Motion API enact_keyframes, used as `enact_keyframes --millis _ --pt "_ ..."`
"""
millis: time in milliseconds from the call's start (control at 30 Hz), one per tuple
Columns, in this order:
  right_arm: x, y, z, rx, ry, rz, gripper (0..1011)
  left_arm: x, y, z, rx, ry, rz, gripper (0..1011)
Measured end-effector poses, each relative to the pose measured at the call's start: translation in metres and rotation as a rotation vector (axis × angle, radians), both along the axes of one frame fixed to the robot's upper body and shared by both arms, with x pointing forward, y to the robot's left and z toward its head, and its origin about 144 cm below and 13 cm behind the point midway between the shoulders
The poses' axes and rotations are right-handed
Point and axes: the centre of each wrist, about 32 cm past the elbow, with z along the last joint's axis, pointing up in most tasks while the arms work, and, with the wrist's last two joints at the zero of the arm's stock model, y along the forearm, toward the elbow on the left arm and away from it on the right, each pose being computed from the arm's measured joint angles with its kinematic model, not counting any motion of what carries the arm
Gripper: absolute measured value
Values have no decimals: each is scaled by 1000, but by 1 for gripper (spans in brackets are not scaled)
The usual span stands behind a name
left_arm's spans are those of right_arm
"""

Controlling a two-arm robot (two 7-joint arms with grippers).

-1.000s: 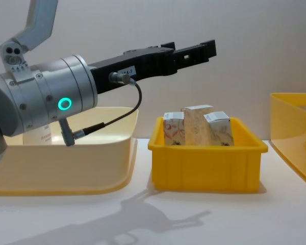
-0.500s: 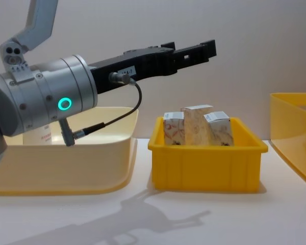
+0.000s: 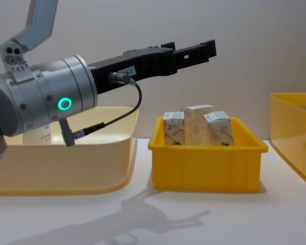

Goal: Bimanual collaborative sorting of washing and personal care products

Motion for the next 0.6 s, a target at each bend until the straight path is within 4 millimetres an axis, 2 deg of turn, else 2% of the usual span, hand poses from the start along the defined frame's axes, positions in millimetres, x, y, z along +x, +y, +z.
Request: enact_keyframes --millis 167,367,400,600 --pt "2 2 -2 6 21 -9 451 0 0 0 0 0 0 1003" --pt "3 4 -4 11 39 -16 613 0 0 0 0 0 0 1003" --pt "3 5 -4 12 43 -18 675 0 0 0 0 0 0 1003" --pt "4 6 -5 14 51 -21 822 0 0 0 0 0 0 1003"
